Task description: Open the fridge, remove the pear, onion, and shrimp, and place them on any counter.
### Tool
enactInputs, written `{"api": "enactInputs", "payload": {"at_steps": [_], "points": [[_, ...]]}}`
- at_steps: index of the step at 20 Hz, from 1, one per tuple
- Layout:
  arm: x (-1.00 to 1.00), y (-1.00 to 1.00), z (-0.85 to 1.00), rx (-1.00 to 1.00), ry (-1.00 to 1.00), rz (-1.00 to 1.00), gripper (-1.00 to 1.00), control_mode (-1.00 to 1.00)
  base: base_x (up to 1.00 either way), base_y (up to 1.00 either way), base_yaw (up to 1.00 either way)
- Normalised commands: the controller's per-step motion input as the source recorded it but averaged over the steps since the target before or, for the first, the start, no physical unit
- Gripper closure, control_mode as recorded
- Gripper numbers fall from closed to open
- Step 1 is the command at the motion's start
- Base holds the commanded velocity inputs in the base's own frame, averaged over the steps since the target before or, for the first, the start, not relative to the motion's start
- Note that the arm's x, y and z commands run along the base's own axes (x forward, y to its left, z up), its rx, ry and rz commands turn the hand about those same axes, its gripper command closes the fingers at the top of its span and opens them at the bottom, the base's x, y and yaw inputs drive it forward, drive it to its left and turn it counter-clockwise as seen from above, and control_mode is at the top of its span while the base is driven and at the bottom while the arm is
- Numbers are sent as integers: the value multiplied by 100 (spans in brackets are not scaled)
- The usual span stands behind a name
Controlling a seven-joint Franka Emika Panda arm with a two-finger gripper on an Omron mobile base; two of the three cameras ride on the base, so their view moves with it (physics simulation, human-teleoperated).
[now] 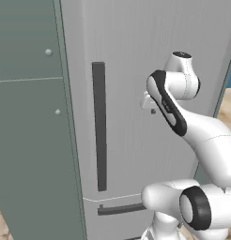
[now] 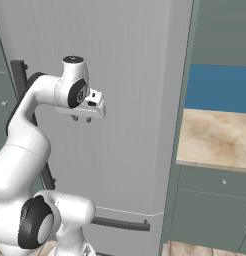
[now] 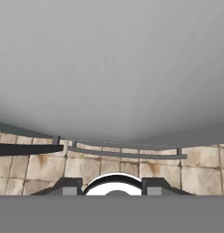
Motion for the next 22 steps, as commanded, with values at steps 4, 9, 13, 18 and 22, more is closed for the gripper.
{"api": "enactInputs", "payload": {"at_steps": [4, 9, 13, 18, 22], "points": [[0, 0, 0, 0, 0, 0, -100, 100, 0, 0, 0], [0, 0, 0, 0, 0, 0, -100, 100, 0, 2, 0], [0, 0, 0, 0, 0, 0, -100, 100, -9, 48, 3], [0, 0, 0, 0, 0, 0, -100, 100, -25, 88, 4], [0, 0, 0, 0, 0, 0, -100, 100, -28, 68, 0]]}}
